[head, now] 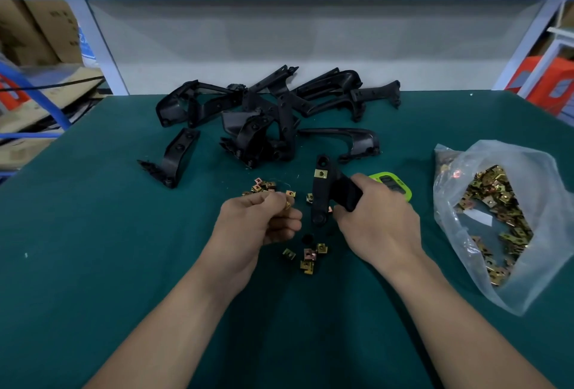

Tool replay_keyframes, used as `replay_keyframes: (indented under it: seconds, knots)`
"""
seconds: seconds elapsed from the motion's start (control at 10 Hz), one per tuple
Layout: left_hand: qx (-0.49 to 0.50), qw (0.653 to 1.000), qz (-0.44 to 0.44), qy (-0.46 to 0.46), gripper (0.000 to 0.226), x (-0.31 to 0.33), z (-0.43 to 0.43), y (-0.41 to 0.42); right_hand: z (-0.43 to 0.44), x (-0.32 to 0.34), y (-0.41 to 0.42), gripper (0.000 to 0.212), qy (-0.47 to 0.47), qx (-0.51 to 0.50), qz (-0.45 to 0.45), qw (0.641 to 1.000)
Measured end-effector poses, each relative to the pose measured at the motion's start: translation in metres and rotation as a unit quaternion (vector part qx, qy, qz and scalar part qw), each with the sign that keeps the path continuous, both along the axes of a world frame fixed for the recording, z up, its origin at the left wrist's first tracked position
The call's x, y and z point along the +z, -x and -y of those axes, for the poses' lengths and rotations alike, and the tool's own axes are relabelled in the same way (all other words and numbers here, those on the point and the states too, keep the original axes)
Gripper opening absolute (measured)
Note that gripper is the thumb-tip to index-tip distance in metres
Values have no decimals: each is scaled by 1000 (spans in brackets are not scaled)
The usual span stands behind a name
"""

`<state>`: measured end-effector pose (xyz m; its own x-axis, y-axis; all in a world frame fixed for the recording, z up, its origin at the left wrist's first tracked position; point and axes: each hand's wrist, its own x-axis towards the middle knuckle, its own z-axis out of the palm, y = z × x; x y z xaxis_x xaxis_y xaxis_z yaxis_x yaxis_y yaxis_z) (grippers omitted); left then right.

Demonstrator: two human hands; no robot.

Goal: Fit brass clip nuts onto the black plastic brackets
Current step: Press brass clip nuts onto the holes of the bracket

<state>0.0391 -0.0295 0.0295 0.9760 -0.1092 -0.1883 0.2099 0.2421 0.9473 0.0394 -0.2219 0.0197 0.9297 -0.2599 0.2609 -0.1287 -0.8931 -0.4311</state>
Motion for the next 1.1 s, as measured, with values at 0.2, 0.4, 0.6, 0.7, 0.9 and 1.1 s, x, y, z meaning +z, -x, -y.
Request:
replay_keyframes:
  seconds: [0.2, 0.4, 0.6, 0.7, 0.9, 1.1]
  knots:
    - [-41, 997, -16, 60, 11, -6, -7, -10, -1, -3, 0, 22, -3, 2, -2, 1000]
    - [-52, 997, -27, 58, 16, -10, -6, -13, -1, -2, 0, 22, -7, 5, -4, 1000]
    - [-22, 1000, -6, -8, 18, -15, -6, -13, -1, -1, 1, 22, -13, 9, -2, 1000]
    - [-9, 999, 8, -44, 23, -18, -3, -12, -1, -1, 1, 22, -16, 9, -2, 1000]
    - [-29, 999, 7, -41, 27, -17, -1, -12, 0, -2, 1, 23, -19, 8, 1, 1000]
    - [-40, 998, 21, -51, 22, -16, 1, -10, 0, -3, 1, 25, -18, 8, 11, 1000]
